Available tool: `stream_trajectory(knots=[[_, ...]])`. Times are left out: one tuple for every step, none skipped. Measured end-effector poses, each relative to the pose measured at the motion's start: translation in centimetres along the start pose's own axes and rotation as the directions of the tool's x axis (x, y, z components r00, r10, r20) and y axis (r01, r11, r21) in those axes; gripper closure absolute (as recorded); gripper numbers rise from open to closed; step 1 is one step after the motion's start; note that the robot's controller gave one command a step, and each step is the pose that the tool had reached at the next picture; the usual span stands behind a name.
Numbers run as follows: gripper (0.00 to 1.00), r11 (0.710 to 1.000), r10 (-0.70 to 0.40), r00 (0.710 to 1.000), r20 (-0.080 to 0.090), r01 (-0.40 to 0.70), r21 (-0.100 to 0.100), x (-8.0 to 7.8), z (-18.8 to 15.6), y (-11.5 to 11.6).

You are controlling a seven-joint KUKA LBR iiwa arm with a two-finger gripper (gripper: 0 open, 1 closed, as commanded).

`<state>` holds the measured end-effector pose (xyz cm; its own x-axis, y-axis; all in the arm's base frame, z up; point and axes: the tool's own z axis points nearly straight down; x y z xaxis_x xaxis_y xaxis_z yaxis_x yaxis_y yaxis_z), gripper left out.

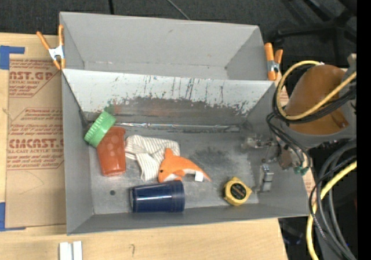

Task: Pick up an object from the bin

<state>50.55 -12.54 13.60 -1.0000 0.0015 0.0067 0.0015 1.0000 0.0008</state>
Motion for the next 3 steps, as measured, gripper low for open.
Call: stream_trajectory(knots=[[0.00,1.000,-0.002,1.000,0.007,0.002,0.001,-0.2,-0.4,0.1],[0.00,0.996,0.093,0.996,0.010,-0.093,0.000,1.8,5.2,1.8],[0.00,0.992,-0.129,0.992,0.009,0.129,0.002,1.6,5.3,2.3]])
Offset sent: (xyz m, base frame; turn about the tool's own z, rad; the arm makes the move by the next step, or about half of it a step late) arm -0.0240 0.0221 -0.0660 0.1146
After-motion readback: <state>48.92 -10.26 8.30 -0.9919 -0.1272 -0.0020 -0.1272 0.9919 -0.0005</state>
